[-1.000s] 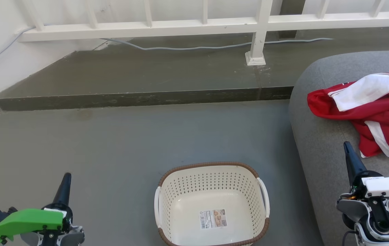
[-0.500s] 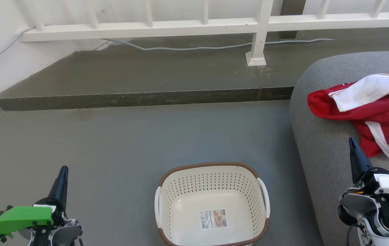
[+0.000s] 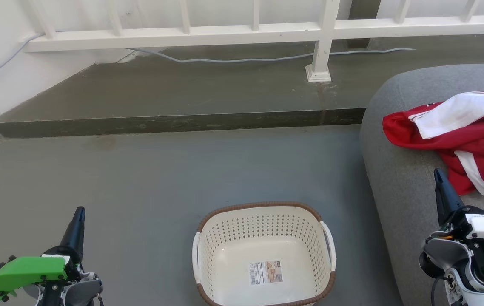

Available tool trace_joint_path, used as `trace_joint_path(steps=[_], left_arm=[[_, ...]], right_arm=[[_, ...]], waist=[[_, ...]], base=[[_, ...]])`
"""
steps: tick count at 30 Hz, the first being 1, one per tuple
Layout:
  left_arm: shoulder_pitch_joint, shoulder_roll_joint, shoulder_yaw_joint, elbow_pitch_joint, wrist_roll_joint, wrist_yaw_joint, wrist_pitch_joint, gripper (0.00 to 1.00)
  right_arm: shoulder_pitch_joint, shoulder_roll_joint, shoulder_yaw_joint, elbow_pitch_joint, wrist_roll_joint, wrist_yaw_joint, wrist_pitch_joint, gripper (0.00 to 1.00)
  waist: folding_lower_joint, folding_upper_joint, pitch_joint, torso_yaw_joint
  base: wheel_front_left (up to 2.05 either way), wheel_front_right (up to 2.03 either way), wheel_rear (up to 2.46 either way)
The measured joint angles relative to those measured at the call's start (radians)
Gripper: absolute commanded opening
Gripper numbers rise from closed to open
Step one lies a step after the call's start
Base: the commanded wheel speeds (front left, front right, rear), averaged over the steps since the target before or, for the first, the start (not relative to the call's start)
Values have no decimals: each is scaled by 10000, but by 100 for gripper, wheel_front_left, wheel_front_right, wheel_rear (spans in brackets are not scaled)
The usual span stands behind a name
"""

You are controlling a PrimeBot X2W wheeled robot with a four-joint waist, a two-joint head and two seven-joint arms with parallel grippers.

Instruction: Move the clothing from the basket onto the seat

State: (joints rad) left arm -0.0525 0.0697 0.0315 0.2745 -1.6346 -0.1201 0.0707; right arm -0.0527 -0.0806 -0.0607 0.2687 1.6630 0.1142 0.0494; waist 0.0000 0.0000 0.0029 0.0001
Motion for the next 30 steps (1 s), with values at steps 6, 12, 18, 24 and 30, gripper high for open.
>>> trace_joint_path(steps=[6, 12, 18, 24, 30], left_arm=[[-2, -2, 2, 17, 0, 0, 0, 0], [-3, -2, 4, 23, 0, -2, 2, 0], [-5, -4, 8, 31, 0, -2, 2, 0], [-6, -4, 10, 35, 0, -19, 2, 0], [-8, -6, 12, 38, 0, -19, 2, 0]], right_arm=[[-1, 0, -8, 21, 0, 0, 0, 0], [-2, 0, -13, 29, 0, 0, 0, 0], [-3, 0, -17, 46, 0, 0, 0, 0], [-5, 0, -21, 63, 0, 2, 2, 0], [-7, 0, -25, 75, 0, 2, 4, 0]], waist=[[0, 0, -1, 0], [0, 0, -1, -1], [0, 0, -2, -1], [0, 0, -3, -1], [0, 0, -3, -1]], base=[[0, 0, 0], [0, 0, 0], [0, 0, 0], [0, 0, 0], [0, 0, 0]])
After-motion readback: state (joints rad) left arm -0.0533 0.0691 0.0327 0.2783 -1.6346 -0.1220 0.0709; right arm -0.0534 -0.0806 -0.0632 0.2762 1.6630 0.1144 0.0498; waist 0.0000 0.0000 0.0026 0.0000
